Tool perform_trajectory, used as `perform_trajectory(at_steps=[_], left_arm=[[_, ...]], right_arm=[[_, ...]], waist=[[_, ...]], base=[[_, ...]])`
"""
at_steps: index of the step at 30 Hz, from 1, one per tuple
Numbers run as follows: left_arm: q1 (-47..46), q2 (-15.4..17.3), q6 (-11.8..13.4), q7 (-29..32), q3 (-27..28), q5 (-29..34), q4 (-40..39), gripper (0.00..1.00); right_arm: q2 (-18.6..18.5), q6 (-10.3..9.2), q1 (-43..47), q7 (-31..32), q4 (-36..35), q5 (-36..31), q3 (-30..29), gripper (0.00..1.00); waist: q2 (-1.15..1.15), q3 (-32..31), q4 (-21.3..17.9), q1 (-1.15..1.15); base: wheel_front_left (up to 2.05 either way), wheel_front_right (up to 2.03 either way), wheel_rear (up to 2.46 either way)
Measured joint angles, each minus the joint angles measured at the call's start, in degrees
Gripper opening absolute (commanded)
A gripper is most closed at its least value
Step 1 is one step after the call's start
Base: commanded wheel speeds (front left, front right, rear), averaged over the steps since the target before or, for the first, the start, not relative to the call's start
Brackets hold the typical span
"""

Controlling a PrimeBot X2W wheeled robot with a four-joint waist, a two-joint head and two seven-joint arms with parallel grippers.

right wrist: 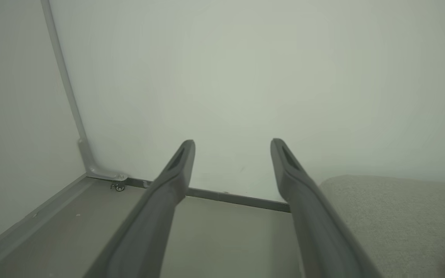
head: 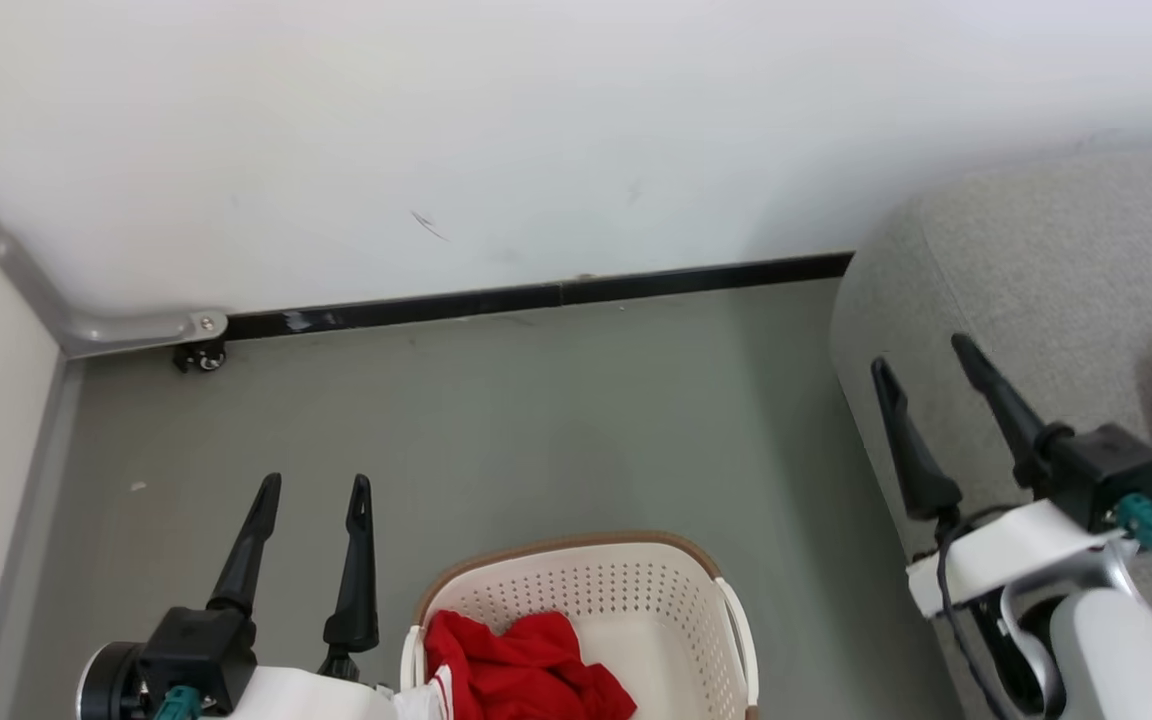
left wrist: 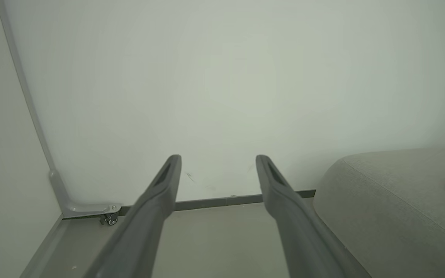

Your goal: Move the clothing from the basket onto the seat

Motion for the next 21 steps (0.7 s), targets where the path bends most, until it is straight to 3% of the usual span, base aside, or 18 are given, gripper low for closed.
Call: perform_trajectory(at_steps=[7,21], left_arm=[[0.0,-0.3,-0.03,0.0,-0.71,0.11,2.15,1.0],[0.35,-0.13,-0.05,0.0,-1.16,0.18,5.48,1.0]], right_arm=[[3.31,0.0,6.04,0.58,-0.89,-2.44,-4.25,1.0],[4.77,0.0,13.92,2.02,-3.52,-5.24,-5.75,1.0]], waist=[[0.0,-2.4,1.85,0.0],[0.0,-5.92,2.71,0.0]], base=[[0.0,0.0,0.0],[0.0,0.0,0.0]])
